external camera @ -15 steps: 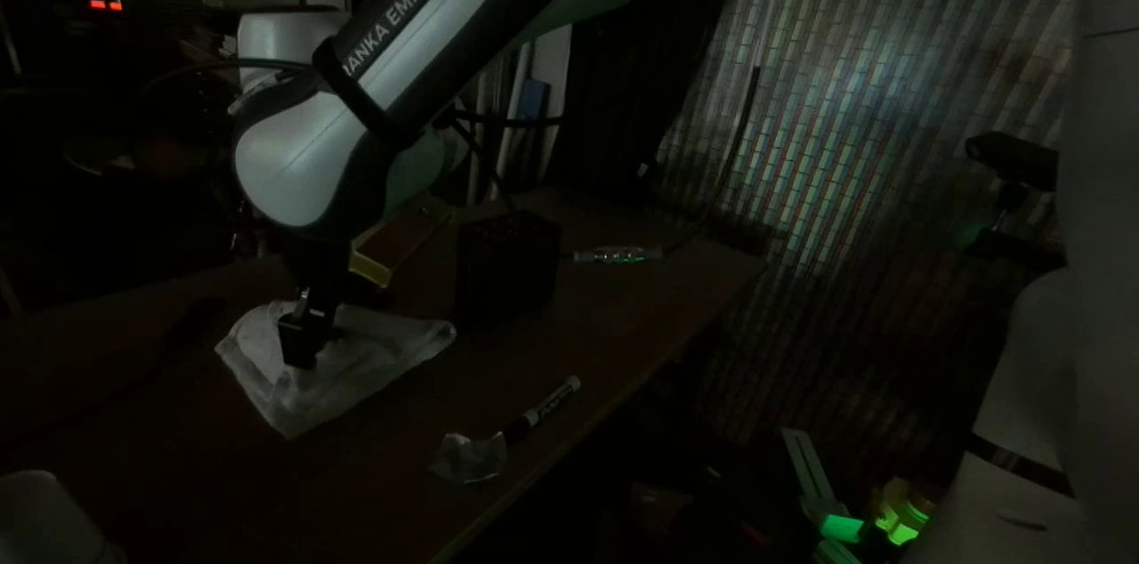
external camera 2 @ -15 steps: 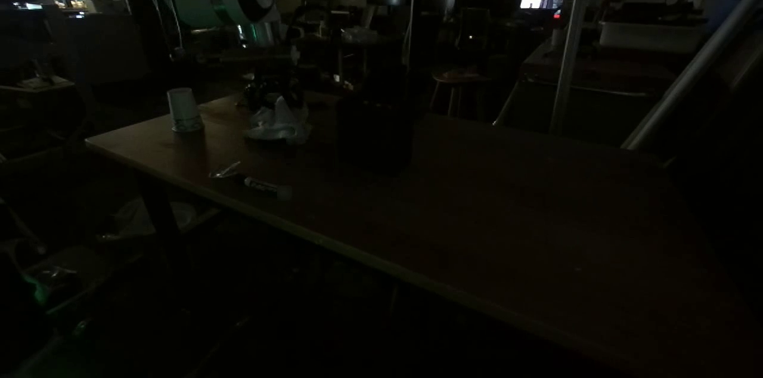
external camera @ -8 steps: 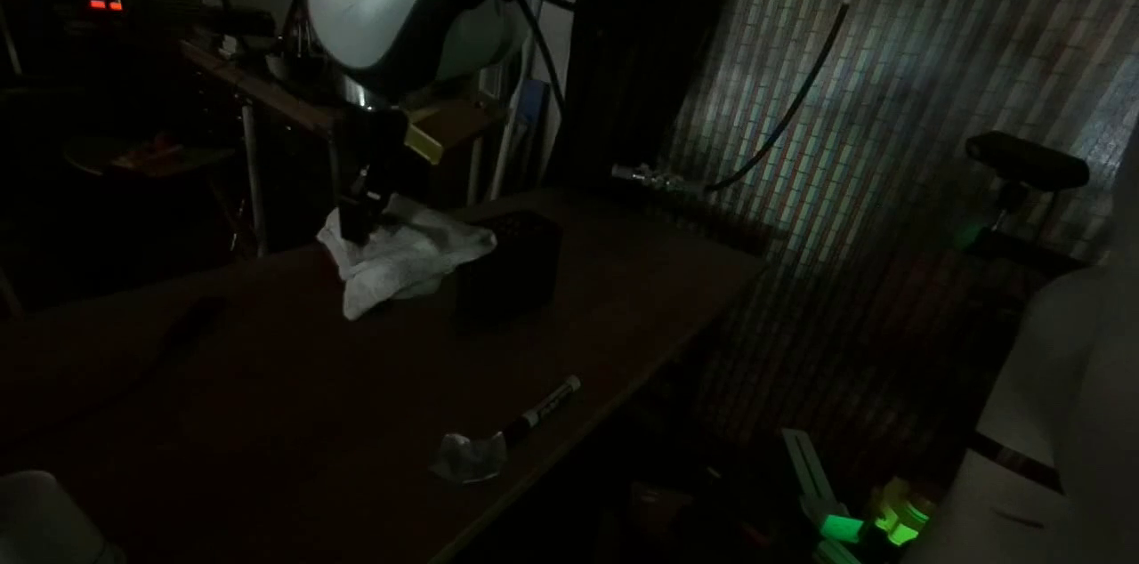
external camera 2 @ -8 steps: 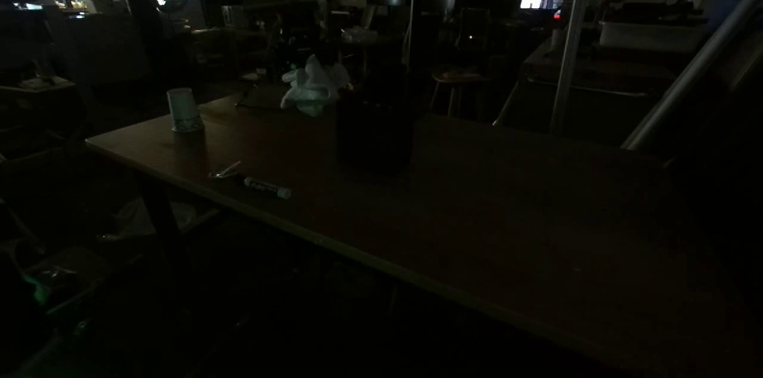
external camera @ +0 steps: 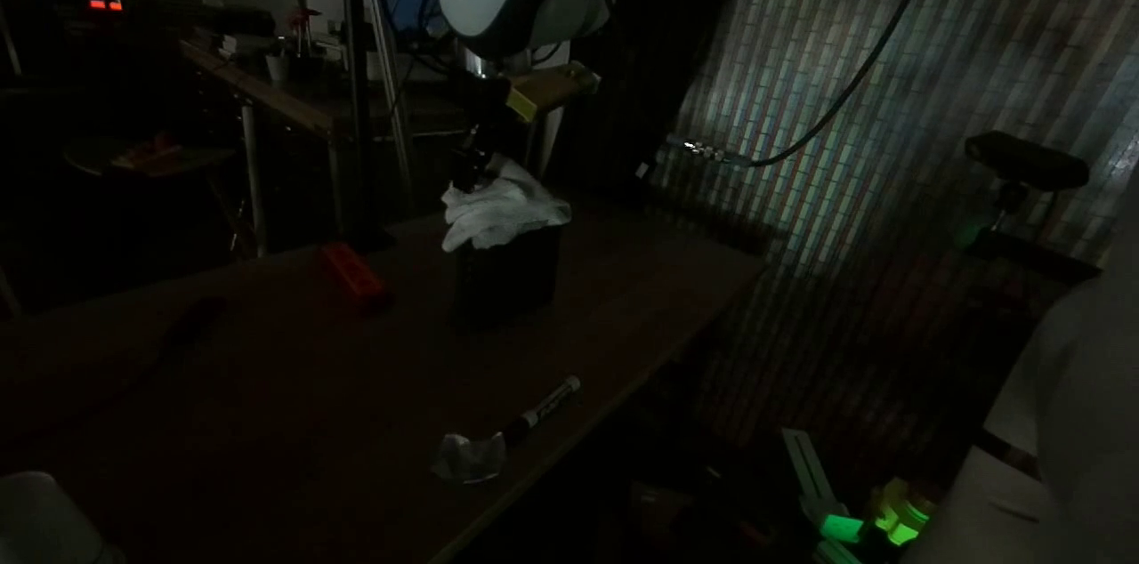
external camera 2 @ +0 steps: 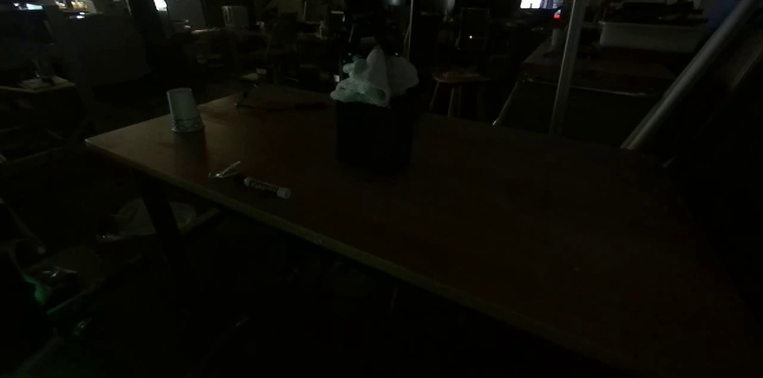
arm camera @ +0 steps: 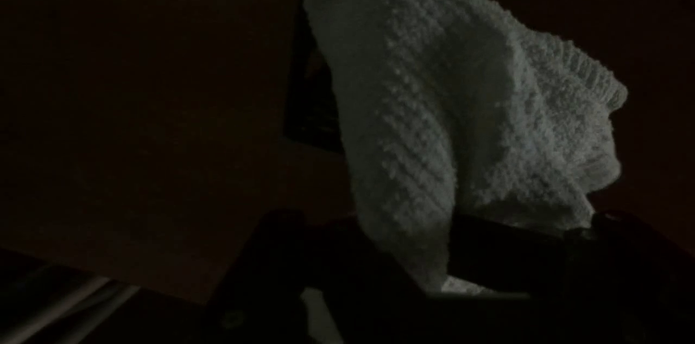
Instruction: Put the white cloth inside the black object
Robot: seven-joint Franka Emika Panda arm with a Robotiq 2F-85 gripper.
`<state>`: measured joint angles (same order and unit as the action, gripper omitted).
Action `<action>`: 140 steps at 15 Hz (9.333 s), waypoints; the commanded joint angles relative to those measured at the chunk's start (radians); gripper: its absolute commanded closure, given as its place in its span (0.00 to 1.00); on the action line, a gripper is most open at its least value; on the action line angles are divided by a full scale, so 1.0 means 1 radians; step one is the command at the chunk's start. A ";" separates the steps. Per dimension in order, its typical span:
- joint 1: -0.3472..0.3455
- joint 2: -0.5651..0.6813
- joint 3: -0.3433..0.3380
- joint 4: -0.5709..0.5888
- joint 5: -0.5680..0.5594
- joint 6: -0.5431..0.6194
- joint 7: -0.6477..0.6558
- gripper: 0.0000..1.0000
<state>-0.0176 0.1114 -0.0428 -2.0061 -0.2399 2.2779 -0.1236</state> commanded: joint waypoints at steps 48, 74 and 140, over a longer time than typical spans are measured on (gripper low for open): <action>-0.094 0.083 -0.017 0.129 0.106 -0.227 -0.205 0.00; -0.077 0.086 -0.013 0.122 0.132 -0.223 -0.137 1.00; -0.108 0.000 -0.022 -0.010 0.248 -0.206 -0.263 1.00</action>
<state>-0.1237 0.1404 -0.0566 -1.9725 0.0096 2.0858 -0.3933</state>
